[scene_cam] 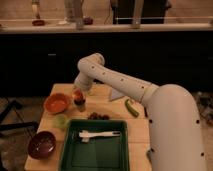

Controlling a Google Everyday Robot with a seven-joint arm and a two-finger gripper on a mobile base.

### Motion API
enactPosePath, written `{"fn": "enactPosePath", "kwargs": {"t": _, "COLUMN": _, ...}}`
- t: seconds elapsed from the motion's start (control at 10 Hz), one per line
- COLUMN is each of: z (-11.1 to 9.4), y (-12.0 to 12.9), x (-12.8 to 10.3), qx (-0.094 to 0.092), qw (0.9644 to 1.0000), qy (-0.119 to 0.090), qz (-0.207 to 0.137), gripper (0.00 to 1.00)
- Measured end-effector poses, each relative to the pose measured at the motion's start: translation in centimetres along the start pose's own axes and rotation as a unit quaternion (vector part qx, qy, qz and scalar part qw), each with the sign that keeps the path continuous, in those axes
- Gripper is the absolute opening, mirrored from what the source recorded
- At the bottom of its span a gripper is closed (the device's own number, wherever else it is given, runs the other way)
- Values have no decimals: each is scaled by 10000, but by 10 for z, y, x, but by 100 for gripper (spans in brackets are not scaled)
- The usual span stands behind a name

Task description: Place apple in metal cup

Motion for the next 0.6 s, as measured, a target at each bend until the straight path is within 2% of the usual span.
{"fn": "enactPosePath", "kwargs": {"t": 0.2, "z": 1, "y": 1, "x": 0, "qx": -44, "qw": 10000, "qy": -21, "qz": 16, "gripper": 3}}
{"fn": "enactPosePath", "kwargs": {"t": 0.6, "z": 2, "y": 1, "x": 0, "qx": -50, "qw": 10000, "qy": -30, "qz": 31, "gripper": 4}}
